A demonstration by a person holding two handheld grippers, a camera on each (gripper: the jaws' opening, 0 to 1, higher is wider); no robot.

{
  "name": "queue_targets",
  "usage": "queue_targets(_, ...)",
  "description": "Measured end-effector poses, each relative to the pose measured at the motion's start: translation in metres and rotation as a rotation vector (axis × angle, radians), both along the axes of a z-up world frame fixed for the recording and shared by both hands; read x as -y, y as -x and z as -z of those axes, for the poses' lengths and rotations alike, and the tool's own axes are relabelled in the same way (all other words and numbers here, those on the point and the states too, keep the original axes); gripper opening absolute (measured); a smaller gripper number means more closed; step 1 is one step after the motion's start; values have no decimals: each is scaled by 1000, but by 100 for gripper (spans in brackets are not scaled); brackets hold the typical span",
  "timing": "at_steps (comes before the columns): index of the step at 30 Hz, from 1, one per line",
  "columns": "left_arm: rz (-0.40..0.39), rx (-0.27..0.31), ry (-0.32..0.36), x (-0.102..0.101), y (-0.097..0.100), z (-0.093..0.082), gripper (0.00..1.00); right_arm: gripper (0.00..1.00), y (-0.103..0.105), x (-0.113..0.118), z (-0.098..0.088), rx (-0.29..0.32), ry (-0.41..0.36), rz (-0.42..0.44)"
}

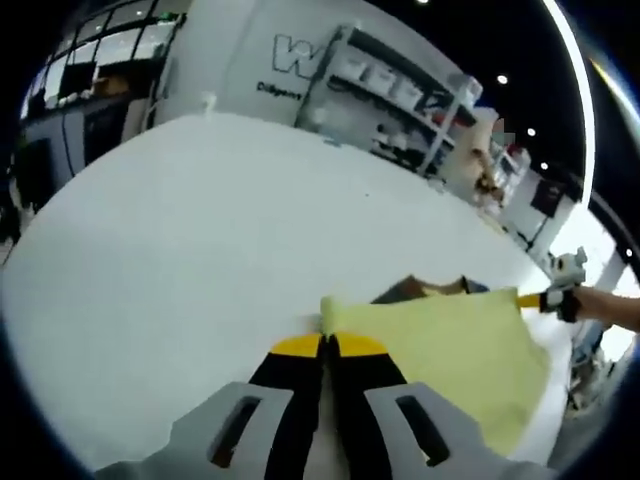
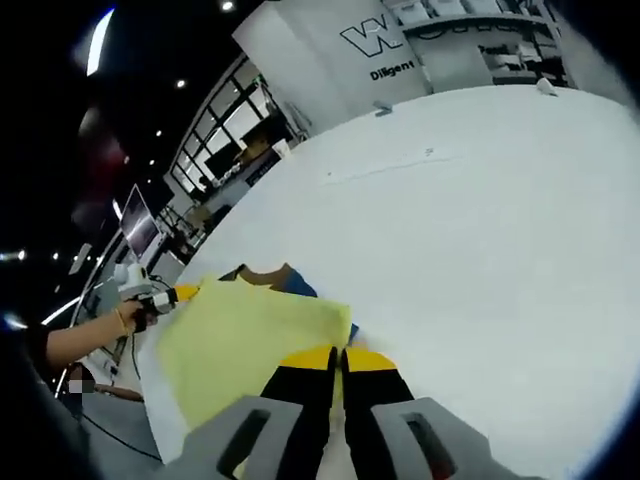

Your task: Fold the garment on the visible template until the final outline fits inside the template.

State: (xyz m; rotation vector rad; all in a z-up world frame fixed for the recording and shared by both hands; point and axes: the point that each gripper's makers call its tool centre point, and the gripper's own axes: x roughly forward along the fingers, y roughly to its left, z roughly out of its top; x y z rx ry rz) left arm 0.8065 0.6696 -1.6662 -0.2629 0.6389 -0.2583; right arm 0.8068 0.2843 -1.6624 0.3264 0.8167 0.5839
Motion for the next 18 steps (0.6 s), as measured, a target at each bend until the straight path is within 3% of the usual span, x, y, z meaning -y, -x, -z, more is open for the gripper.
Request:
queue_targets(4,-32,12,6,-9,14,-6,0,0,5,0,-4,26,30,-22)
queue_targets(9,-13,24,12,-10,31,-19,3,3,15,0,-5,36,54,-59)
queue_targets(14,40,14,-4,-8,51,-18,7,8,36,-4,3,13,68,-105)
queue_targets(18,55,14,52,-1,67,-18,13,10,61,-12,4,13,83,-140)
